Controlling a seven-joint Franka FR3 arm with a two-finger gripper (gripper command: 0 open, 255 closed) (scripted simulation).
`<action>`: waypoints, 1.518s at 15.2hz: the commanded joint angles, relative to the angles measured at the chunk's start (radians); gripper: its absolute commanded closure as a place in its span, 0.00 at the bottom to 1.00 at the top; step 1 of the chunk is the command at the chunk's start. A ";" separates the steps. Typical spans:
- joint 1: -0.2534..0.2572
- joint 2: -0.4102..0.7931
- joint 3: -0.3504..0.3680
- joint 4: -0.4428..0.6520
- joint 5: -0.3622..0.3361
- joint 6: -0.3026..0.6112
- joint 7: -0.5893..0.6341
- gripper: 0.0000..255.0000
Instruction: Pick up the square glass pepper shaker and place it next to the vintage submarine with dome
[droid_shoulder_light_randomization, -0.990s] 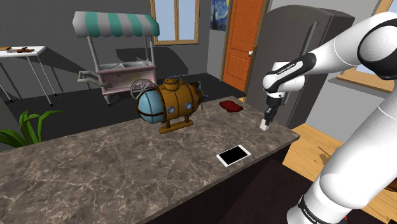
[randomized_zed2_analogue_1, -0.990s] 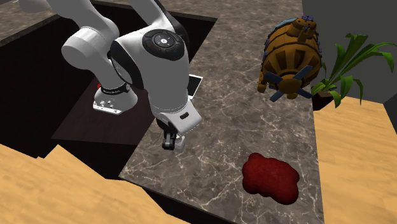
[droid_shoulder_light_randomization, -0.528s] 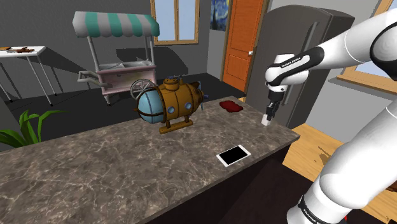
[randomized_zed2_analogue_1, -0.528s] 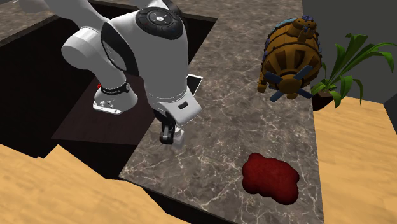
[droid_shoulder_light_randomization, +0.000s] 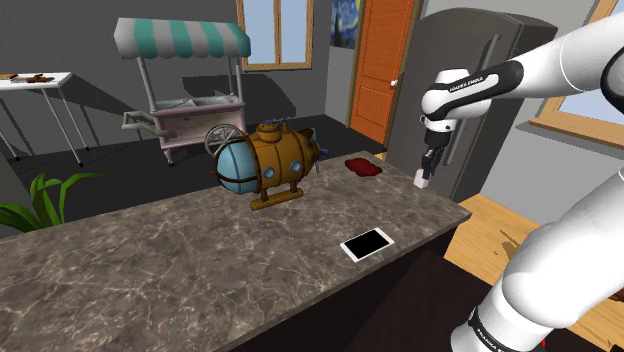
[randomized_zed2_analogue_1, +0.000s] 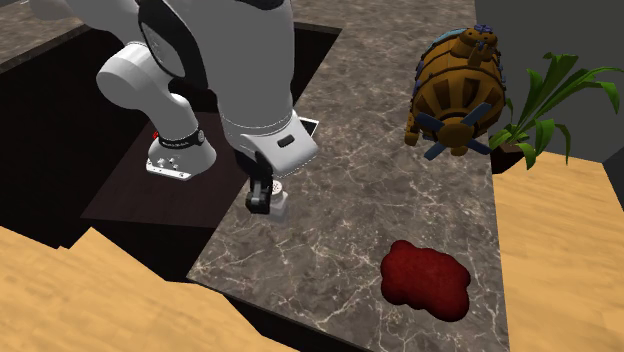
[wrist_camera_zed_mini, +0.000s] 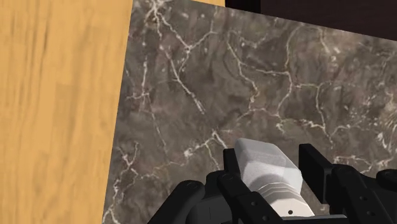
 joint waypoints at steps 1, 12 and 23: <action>0.000 -0.011 0.004 0.015 -0.003 -0.026 0.003 1.00; 0.001 -0.055 0.027 0.127 -0.010 -0.178 0.011 1.00; 0.007 -0.069 0.044 0.263 -0.005 -0.327 0.008 1.00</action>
